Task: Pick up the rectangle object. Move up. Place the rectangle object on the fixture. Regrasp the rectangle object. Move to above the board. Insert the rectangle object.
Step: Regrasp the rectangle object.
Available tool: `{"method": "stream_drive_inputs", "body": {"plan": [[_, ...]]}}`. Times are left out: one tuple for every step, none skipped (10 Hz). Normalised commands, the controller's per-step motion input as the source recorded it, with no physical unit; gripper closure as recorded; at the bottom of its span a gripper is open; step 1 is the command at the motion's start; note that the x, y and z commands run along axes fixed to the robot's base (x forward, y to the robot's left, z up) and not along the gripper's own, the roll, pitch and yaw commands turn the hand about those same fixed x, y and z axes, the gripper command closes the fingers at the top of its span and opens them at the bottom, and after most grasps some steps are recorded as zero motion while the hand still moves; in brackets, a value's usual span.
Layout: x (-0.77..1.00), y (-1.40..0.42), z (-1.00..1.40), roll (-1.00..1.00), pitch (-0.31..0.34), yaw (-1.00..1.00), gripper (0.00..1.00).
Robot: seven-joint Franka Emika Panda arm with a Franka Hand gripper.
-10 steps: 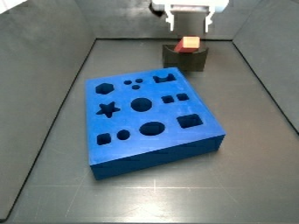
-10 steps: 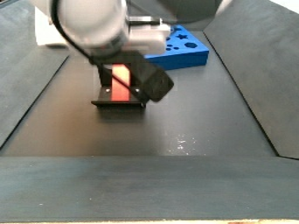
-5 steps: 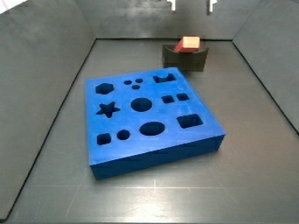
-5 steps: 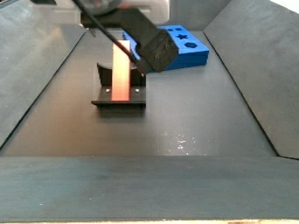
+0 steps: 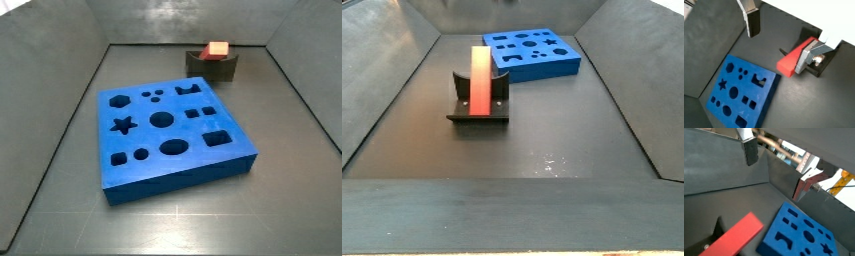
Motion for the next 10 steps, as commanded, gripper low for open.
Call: {"method": "stream_drive_inputs", "body": {"plan": [[-0.06, -0.59, 0.18, 1.00, 0.036, 0.03, 0.00], [-0.05, -0.43, 0.07, 1.00, 0.032, 0.03, 0.00], [-0.04, -0.24, 0.06, 1.00, 0.029, 0.03, 0.00], [-0.05, -0.06, 0.05, 1.00, 0.025, 0.03, 0.00], [-0.05, -0.03, 0.03, 1.00, 0.018, 0.03, 0.00], [-0.03, -0.03, 0.01, 1.00, 0.014, 0.03, 0.00], [-0.03, -0.03, 0.01, 1.00, 0.011, 0.03, 0.00], [-0.02, -0.02, 0.02, 1.00, 0.005, 0.03, 0.00], [-0.01, -0.02, 0.02, 1.00, 0.002, 0.03, 0.00], [-0.01, -0.02, 0.01, 1.00, 0.000, 0.03, 0.00]]}}
